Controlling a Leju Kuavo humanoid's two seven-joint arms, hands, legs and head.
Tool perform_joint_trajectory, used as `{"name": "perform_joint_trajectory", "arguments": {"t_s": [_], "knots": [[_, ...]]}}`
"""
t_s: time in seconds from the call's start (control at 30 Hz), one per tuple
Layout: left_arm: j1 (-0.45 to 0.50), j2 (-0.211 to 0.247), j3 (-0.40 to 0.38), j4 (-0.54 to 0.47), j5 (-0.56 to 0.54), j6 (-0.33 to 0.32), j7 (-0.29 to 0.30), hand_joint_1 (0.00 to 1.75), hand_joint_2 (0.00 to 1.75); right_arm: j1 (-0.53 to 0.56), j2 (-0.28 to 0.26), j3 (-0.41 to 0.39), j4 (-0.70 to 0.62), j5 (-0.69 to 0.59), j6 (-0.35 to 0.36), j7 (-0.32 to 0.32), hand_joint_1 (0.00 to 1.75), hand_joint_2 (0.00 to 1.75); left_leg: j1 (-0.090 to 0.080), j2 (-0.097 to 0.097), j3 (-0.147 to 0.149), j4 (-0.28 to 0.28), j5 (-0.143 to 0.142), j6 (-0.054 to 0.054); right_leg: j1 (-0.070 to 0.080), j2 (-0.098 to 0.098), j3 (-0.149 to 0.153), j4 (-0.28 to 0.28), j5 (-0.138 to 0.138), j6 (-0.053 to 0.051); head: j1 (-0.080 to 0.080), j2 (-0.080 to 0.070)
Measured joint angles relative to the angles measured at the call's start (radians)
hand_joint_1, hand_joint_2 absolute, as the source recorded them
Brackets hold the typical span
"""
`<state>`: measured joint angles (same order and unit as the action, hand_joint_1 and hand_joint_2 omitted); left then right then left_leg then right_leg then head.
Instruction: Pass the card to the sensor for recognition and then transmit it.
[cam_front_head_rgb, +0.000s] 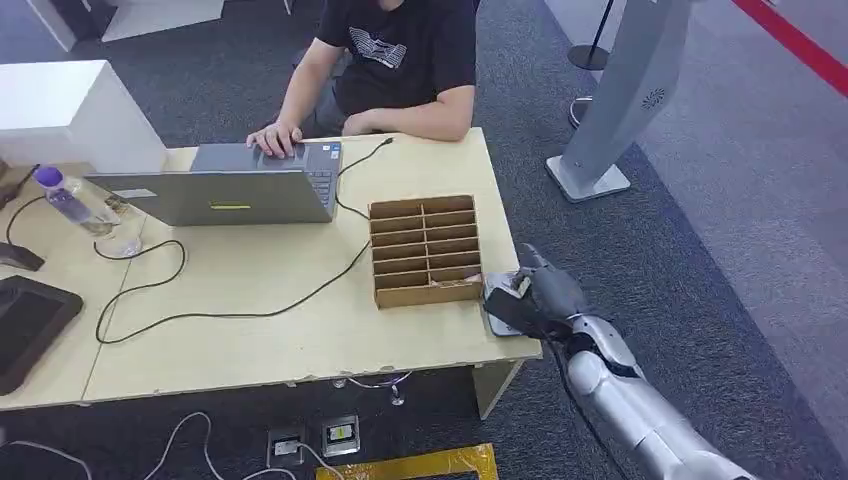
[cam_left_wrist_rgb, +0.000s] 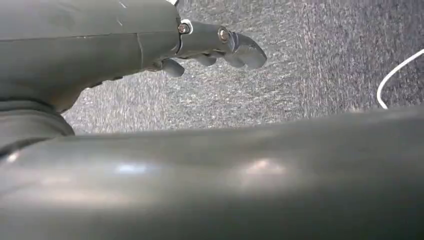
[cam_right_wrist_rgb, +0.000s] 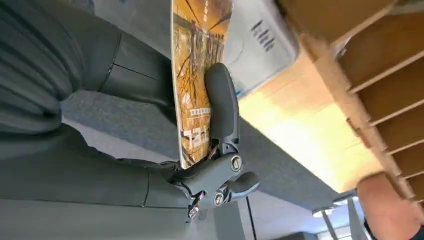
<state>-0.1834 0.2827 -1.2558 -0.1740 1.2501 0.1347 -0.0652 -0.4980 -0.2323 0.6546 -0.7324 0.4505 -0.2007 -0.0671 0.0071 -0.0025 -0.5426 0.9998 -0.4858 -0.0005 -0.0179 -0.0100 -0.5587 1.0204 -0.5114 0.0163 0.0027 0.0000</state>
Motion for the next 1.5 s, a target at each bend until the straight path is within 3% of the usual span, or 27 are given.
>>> {"name": "perform_joint_trajectory", "arguments": {"t_s": [0.53,0.63,0.7,1.0,1.17,1.3,1.5], "knots": [[-0.002,-0.001,-0.001,0.0,-0.004,0.0,0.0,0.0,0.0,-0.01,0.003,-0.003,-0.011,-0.023,-0.029,0.018,1.75,1.75,0.0,0.0,0.0,0.0,0.0,0.0,0.0,0.0,0.0,0.0,0.0,0.0,0.0,0.0],[0.0,0.001,0.0,0.0,-0.002,-0.003,0.0,0.0,0.0,-0.04,-0.027,-0.026,-0.049,-0.094,0.055,0.041,1.75,1.75,0.0,0.0,-0.001,0.0,0.0,0.0,0.0,0.0,0.0,0.0,0.001,0.0,0.0,0.0],[0.0,0.002,0.0,0.0,-0.002,-0.006,-0.001,0.0,0.0,-0.058,-0.046,-0.051,-0.116,-0.132,0.115,0.096,1.75,1.75,0.0,0.0,-0.001,0.0,0.0,0.0,0.0,0.0,0.0,0.0,0.002,0.0,0.0,0.0],[-0.001,0.001,0.0,0.0,-0.003,-0.003,-0.018,0.0,0.0,-0.112,-0.082,-0.145,-0.413,-0.193,0.205,0.172,1.75,1.75,0.0,0.0,-0.001,0.001,0.0,0.0,0.0,0.0,-0.001,0.0,0.001,0.0,0.0,0.0],[-0.001,-0.002,-0.001,0.0,-0.011,-0.003,-0.019,0.0,0.0,-0.138,-0.085,-0.174,-0.501,-0.104,0.21,0.172,1.75,1.75,0.0,0.0,-0.001,0.0,0.0,0.0,0.0,0.0,-0.001,0.0,0.001,0.0,0.001,0.0],[-0.002,-0.002,-0.002,0.0,-0.027,-0.006,-0.021,0.0,0.0,-0.177,-0.076,-0.176,-0.515,0.035,0.204,0.126,1.75,1.75,0.0,0.0,-0.001,0.0,0.0,0.0,0.0,0.0,0.0,0.0,0.002,0.0,0.0,0.0],[-0.009,-0.002,-0.01,0.0,-0.056,-0.011,-0.036,0.0,0.0,-0.24,-0.009,-0.15,-0.491,0.239,0.177,0.071,1.75,1.75,0.0,0.0,-0.002,0.0,0.001,0.0,0.0,0.0,-0.001,0.001,0.001,0.0,0.0,0.0]]}}
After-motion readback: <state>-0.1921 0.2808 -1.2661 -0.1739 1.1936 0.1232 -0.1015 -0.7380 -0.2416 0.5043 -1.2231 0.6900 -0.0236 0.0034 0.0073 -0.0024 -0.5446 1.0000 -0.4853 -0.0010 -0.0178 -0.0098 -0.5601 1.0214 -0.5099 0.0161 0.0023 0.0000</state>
